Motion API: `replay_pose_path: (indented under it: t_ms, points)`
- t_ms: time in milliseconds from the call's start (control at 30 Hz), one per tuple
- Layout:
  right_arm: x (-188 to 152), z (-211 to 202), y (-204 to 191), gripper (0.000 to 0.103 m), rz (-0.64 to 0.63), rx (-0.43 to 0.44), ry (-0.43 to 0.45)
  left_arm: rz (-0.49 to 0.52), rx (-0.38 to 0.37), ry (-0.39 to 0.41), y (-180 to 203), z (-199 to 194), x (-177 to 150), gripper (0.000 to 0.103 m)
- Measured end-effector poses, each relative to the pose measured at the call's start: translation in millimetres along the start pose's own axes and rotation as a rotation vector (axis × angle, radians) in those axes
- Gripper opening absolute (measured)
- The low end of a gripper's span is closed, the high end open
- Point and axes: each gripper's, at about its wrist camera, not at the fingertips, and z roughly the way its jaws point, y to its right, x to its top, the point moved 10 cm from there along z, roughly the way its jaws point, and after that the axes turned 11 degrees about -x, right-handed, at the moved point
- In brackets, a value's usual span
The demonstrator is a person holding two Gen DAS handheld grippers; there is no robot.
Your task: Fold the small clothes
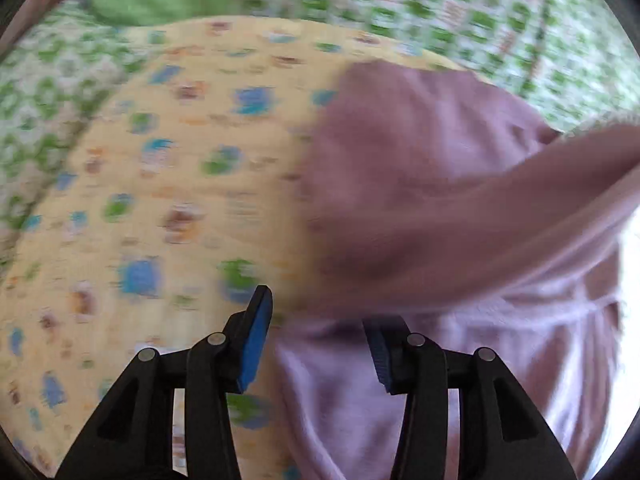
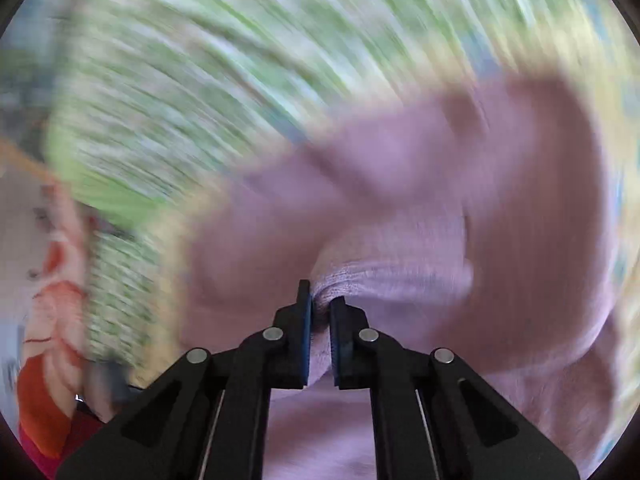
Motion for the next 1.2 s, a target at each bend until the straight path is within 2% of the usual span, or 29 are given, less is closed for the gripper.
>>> replay_pose_path:
  t_ms: [33,67,100,167,267,333,433,533,667,833,867,933,1000,1133,1200]
  points:
    - [17.9,-25.1,-12.6,0.009,-0.032,0.011,0.076,-0.056,-0.037,-0.008,-6.6,0.1,-0.7,0.051]
    - [30.3,-42.0,-14.9,0.009,-0.059,-0.03,0.127,-0.099,-0.073,-0.013,-10.4,0.7,-2.3,0.051]
    - [35.0,-48.4,-9.6,0.009,-0.069,-0.067,0.142,-0.131,-0.095,-0.018,-13.2,1.7,-4.1,0.051]
    - [27.7,-35.9,20.2,0.009,-0.059,-0.141,0.088,-0.116,-0.073,-0.029,-11.9,3.0,-5.1,0.051]
    - [-17.2,10.7,95.2,0.009,0.059,-0.267,-0.082,-0.127,-0.063,-0.019,-11.7,1.2,-2.5,0.051]
    - [-56.1,35.2,136.8,0.009,0.132,-0.311,-0.183,-0.148,-0.062,-0.013,-13.1,-0.3,-1.4,0.051]
    - [-92.1,45.6,161.6,0.014,0.234,-0.317,-0.266,-0.164,-0.059,-0.005,-12.1,-2.2,-2.3,0.052]
    - [-108.5,39.2,162.3,0.015,0.227,-0.302,-0.24,-0.2,-0.069,-0.001,-16.8,-6.6,-9.6,0.053]
    - [-113.6,30.1,158.9,0.015,0.217,-0.273,-0.251,-0.234,-0.081,-0.009,-26.3,-10.7,-20.8,0.053]
    - [-112.8,38.3,158.6,0.016,0.199,-0.277,-0.257,-0.262,-0.089,-0.005,-23.2,-4.5,-17.4,0.053]
    - [-107.8,36.5,154.4,0.014,0.184,-0.281,-0.23,-0.267,-0.09,-0.006,-24.6,-5.2,-19.0,0.053]
    - [-100.2,27.8,145.2,0.003,0.16,-0.272,-0.178,-0.275,-0.092,-0.006,-27.8,-7.9,-22.4,0.054]
    - [-97.3,21.9,141.0,0.003,0.174,-0.263,-0.167,-0.287,-0.097,-0.003,-29.6,-7.5,-23.5,0.054]
    - [-112.2,18.2,148.0,0.003,0.204,-0.272,-0.208,-0.283,-0.101,-0.004,-30.2,-9.5,-27.5,0.055]
    - [-126.6,21.2,155.0,0.003,0.188,-0.312,-0.256,-0.267,-0.101,-0.012,-29.3,-8.9,-28.2,0.055]
